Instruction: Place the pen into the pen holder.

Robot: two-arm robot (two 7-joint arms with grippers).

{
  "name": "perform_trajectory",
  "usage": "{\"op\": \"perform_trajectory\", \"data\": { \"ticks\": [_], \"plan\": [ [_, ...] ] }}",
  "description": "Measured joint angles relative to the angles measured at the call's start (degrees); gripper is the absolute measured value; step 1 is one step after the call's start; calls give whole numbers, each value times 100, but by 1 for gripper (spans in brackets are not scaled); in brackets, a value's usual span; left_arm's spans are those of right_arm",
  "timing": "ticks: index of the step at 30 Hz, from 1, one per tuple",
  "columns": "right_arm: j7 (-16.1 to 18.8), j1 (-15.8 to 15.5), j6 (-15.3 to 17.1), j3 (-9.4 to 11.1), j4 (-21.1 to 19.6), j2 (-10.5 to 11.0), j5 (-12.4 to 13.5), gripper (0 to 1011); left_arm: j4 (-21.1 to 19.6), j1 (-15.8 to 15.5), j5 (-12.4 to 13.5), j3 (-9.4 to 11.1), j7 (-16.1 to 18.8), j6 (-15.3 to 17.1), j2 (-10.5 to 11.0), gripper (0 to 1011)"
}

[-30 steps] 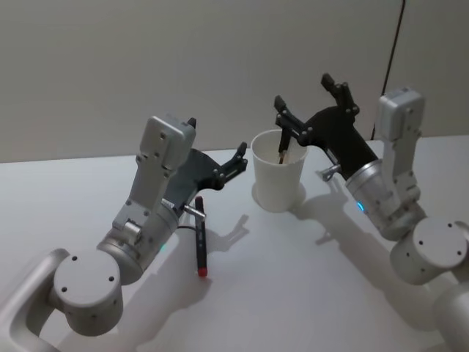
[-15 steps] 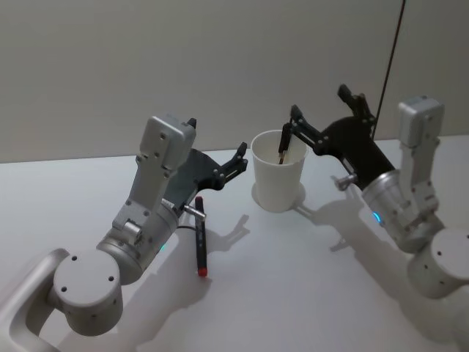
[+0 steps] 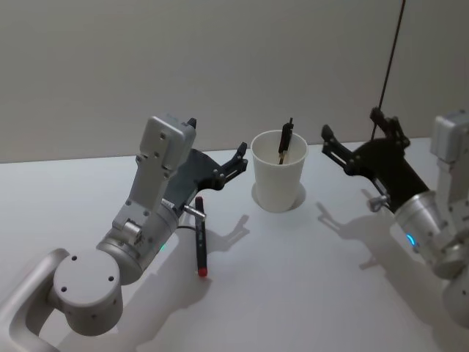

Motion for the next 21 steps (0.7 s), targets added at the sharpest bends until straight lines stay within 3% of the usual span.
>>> {"op": "perform_trajectory", "data": {
  "ticks": [21],
  "plan": [
    [-407, -1072, 1093, 259, -1485, 646, 375, 1001, 0, 0, 0, 0, 0, 0, 0, 1001]
  ]
}}
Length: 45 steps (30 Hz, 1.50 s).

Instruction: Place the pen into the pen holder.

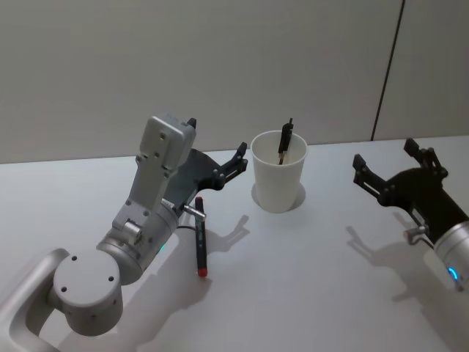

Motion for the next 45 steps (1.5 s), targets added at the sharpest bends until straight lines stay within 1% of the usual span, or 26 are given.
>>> {"op": "perform_trajectory", "data": {
  "ticks": [2, 7, 19, 29, 36, 45],
  "plan": [
    [-37, -95, 100, 24, -135, 59, 33, 1001, 0, 0, 0, 0, 0, 0, 0, 1001],
    [-61, -159, 164, 39, -218, 97, 56, 1001, 0, 0, 0, 0, 0, 0, 0, 1001],
    [-65, -168, 174, 41, -231, 102, 58, 1001, -1, 2, -1, -1, -4, 1, -1, 1001],
    [-65, -169, 173, 40, -231, 102, 58, 1001, -80, 51, -106, -25, -73, 83, 31, 1001],
    [-65, -168, 171, 40, -231, 102, 55, 1001, -225, 130, -232, -51, -133, 245, 91, 1001],
    [-65, -168, 171, 40, -231, 102, 53, 1001, -504, 295, -440, -72, -149, 629, 195, 1001]
  ]
}}
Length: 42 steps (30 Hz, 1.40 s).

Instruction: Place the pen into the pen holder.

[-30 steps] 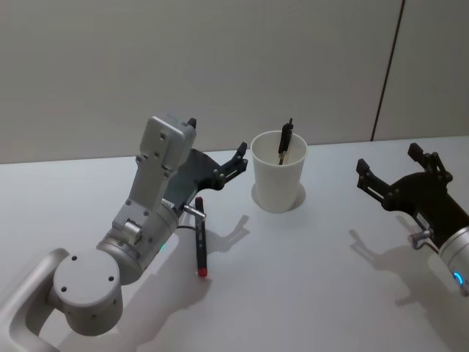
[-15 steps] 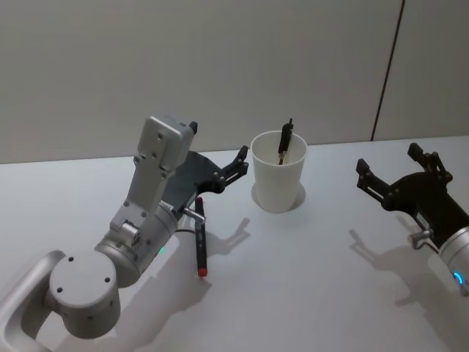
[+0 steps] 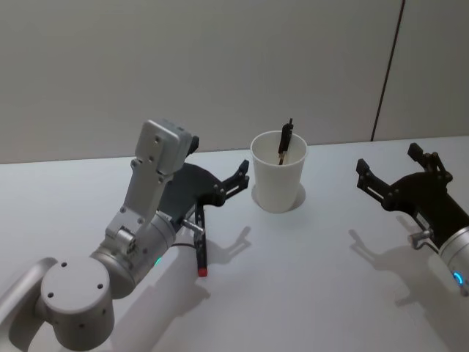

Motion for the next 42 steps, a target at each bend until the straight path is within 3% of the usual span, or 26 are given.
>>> {"op": "perform_trajectory", "data": {
  "ticks": [20, 30, 42],
  "plan": [
    [0, 0, 0, 0, 0, 0, 0, 1001, -368, 261, -382, 25, 278, 1002, 9, 1001],
    [0, 0, 0, 0, 0, 0, 0, 1001, -433, 363, -624, 46, 672, 1461, -113, 1001],
    [0, 0, 1, 0, 0, 0, 0, 1001, -443, 510, -917, 47, 1222, 1718, -257, 1001]
  ]
}}
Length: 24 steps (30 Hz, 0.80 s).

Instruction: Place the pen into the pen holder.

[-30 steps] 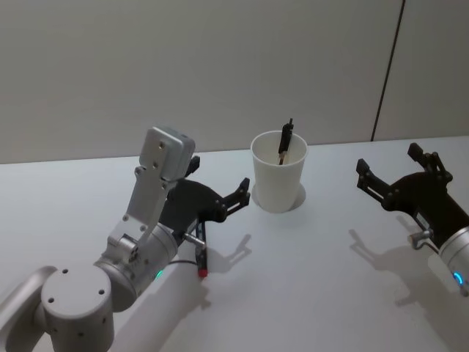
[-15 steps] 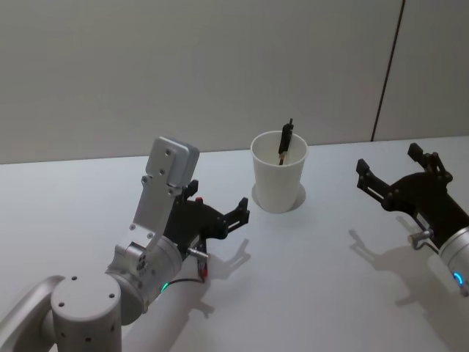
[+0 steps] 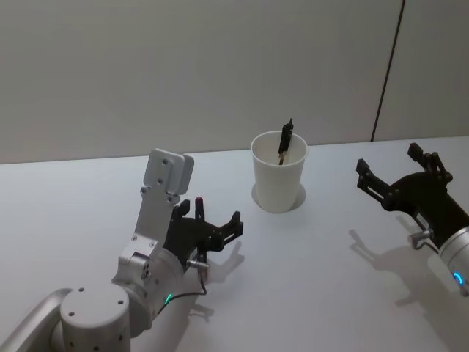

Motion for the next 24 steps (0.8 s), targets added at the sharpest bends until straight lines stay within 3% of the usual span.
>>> {"op": "perform_trajectory", "data": {
  "ticks": [14, 24],
  "plan": [
    [0, 0, 0, 0, 0, 0, 0, 1001, -23, 143, -290, -42, 482, 158, -117, 1001],
    [0, 0, 0, 0, 0, 0, 0, 1001, -50, 188, -362, -64, 660, 319, -192, 1001]
  ]
}}
